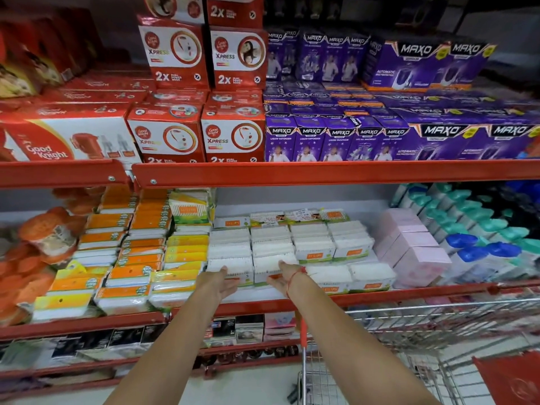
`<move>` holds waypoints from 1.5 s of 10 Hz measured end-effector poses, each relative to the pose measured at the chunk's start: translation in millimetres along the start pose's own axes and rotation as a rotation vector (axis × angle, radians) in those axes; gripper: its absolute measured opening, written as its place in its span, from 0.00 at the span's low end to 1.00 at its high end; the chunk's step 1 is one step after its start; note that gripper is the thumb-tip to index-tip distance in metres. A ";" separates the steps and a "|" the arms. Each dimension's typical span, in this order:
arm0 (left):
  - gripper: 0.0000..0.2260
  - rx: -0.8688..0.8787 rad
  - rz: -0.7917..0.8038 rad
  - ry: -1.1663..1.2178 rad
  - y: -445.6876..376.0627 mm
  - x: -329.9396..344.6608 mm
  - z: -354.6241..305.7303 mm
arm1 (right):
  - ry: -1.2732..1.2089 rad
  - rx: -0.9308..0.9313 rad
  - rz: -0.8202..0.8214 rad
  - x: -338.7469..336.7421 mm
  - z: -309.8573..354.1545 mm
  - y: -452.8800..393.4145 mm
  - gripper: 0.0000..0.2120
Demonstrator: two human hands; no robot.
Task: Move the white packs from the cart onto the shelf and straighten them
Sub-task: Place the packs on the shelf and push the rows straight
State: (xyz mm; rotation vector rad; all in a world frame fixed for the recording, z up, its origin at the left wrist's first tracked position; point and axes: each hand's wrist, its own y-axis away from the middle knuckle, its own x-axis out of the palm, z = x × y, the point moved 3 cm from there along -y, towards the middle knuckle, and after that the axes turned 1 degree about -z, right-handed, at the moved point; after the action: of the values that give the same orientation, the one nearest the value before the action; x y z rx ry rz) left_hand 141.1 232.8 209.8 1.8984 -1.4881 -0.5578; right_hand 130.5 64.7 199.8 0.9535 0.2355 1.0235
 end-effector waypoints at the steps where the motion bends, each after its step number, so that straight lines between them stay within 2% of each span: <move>1: 0.19 0.006 -0.010 -0.012 3.2 -5.1 0.3 | 0.096 -0.091 0.061 -2.9 0.9 -10.3 0.24; 2: 0.22 -0.003 0.016 -0.033 7.5 -5.3 7.4 | 0.055 0.019 0.012 -8.1 -3.8 -3.1 0.24; 3: 0.22 -0.046 0.090 -0.032 14.6 3.7 22.3 | 0.060 0.025 0.022 -17.1 -5.9 3.2 0.26; 5: 0.24 -0.155 0.258 -0.041 39.0 54.4 57.0 | 0.018 0.085 0.075 -78.8 2.1 28.7 0.30; 7: 0.28 -0.200 0.401 -0.034 68.2 122.4 71.2 | 0.014 -0.036 -0.138 -158.8 41.9 18.8 0.28; 9: 0.28 -0.245 0.400 0.020 70.1 174.6 80.7 | -0.010 -0.121 -0.293 -197.4 71.1 4.3 0.25; 11: 0.22 -0.250 0.329 0.124 54.0 194.0 76.1 | -0.011 -0.133 -0.260 -191.2 84.0 -19.4 0.23; 13: 0.22 -0.222 0.269 0.108 32.2 199.4 62.1 | 0.025 -0.107 -0.228 -185.3 96.4 -36.7 0.24; 14: 0.21 -0.206 0.262 0.098 25.3 200.4 60.6 | 0.013 -0.114 -0.234 -182.5 100.2 -41.6 0.18; 15: 0.21 -0.201 0.259 0.102 23.6 200.7 61.2 | 0.029 -0.109 -0.264 -179.6 101.0 -41.9 0.16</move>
State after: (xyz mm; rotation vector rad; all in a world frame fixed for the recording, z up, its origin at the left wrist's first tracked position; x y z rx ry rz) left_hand 136.3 22.1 196.7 1.5305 -1.5204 -0.4634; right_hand 118.4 -144.5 183.3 0.7861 0.3179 0.7992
